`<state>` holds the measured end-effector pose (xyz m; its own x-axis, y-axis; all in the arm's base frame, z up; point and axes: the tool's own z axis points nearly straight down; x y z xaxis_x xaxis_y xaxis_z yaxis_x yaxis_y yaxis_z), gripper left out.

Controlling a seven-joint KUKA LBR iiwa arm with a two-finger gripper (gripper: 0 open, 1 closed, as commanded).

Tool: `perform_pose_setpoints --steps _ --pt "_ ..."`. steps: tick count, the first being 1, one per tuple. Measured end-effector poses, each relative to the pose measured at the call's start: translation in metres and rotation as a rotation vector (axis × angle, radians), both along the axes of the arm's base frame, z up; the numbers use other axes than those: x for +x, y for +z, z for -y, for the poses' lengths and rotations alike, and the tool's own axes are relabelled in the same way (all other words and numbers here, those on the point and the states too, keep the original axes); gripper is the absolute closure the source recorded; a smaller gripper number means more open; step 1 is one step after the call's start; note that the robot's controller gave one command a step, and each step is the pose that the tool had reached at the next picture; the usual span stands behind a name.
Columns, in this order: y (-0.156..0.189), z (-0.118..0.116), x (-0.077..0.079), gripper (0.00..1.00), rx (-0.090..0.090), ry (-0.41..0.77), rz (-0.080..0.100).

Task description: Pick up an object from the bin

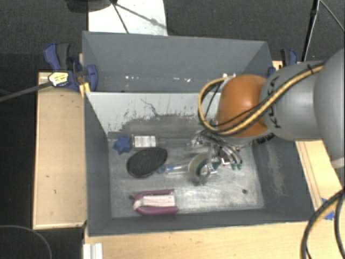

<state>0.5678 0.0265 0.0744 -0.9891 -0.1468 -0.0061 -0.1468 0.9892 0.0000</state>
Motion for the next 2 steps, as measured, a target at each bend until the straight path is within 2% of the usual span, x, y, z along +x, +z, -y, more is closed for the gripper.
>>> perform_pose_setpoints --steps 1,2 --pt "0.003 -0.001 0.003 1.0 0.001 -0.001 0.011" --pt "0.036 0.0 0.005 1.0 0.0 -0.002 0.001"
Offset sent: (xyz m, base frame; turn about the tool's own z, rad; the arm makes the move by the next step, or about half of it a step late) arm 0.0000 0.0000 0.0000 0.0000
